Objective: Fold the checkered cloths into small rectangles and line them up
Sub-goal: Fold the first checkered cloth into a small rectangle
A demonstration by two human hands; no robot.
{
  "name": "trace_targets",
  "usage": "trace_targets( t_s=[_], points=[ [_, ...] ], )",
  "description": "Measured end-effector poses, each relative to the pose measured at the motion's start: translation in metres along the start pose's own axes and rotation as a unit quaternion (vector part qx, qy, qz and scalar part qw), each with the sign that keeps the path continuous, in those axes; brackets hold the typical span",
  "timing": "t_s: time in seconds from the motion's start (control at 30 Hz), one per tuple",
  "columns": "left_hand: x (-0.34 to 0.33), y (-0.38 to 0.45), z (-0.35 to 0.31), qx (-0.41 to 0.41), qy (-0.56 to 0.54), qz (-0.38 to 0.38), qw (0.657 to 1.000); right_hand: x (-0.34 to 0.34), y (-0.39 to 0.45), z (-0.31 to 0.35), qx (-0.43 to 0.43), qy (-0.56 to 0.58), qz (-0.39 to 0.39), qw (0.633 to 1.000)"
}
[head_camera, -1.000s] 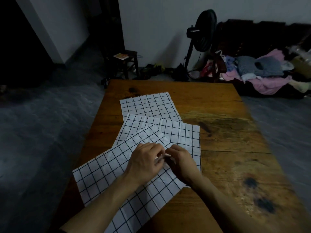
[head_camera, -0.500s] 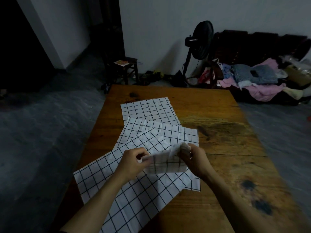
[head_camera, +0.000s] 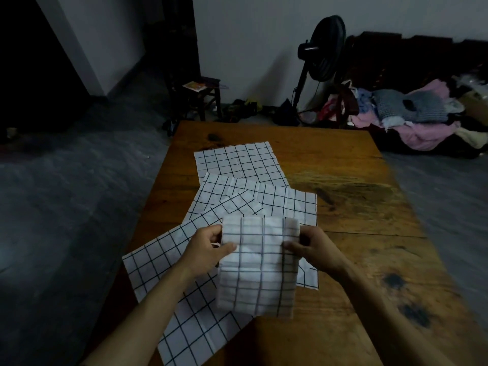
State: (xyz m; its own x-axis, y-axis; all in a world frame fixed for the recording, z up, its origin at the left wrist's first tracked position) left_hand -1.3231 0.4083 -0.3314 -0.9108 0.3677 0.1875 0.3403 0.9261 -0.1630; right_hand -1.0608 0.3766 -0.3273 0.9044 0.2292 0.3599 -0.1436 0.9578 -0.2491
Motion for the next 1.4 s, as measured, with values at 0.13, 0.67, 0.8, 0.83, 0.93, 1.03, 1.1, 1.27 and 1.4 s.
trace_targets(
  t_s=[0.13, 0.67, 0.8, 0.83, 0.93, 1.03, 1.1, 1.27, 1.4],
  points=[
    [-0.008, 0.003, 0.025, 0.044, 0.026, -0.01, 0.999, -0.005, 0.004, -0.016, -0.021, 0.022, -0.011, 0.999],
    [-0.033, 0.009, 0.094, 0.068, 0.174, -0.049, 0.981, -0.039, 0.009, -0.082, -0.018, -0.218, -0.042, 0.975],
    [-0.03, 0.001, 0.102, 0.065, 0.25, 0.035, 0.965, -0.044, 0.004, -0.086, 0.009, -0.278, 0.036, 0.96],
    [-0.031, -0.004, 0.102, 0.049, 0.317, 0.076, 0.944, -0.046, 0.001, -0.088, 0.012, -0.301, 0.07, 0.951],
    [-0.037, -0.023, 0.105, -0.003, 0.5, 0.185, 0.846, -0.049, -0.008, -0.102, 0.0, -0.349, 0.149, 0.925],
    [-0.039, -0.03, 0.105, -0.013, 0.517, 0.184, 0.836, -0.049, -0.01, -0.106, 0.013, -0.343, 0.111, 0.933],
    [-0.038, -0.025, 0.103, -0.019, 0.495, 0.145, 0.856, -0.05, -0.009, -0.102, 0.03, -0.332, 0.056, 0.941],
    [-0.052, -0.011, 0.101, -0.057, 0.489, 0.116, 0.863, -0.063, -0.009, -0.097, 0.003, -0.398, -0.029, 0.917],
    [-0.074, -0.006, 0.095, -0.072, 0.522, 0.145, 0.837, -0.08, -0.011, -0.083, -0.001, -0.414, -0.053, 0.909]
  ],
)
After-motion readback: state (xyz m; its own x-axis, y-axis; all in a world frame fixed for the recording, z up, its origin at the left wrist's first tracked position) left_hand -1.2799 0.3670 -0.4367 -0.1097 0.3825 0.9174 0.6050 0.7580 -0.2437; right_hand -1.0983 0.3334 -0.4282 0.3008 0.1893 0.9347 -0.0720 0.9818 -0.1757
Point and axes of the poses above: each hand's wrist, its own y-axis towards the middle knuckle, its own x-axis out of the back of the hand, z = x × y, the point moved 5 cm from there along y, towards the middle knuckle, and after that the axes turned 1 degree about -x, right-handed, at the moved point
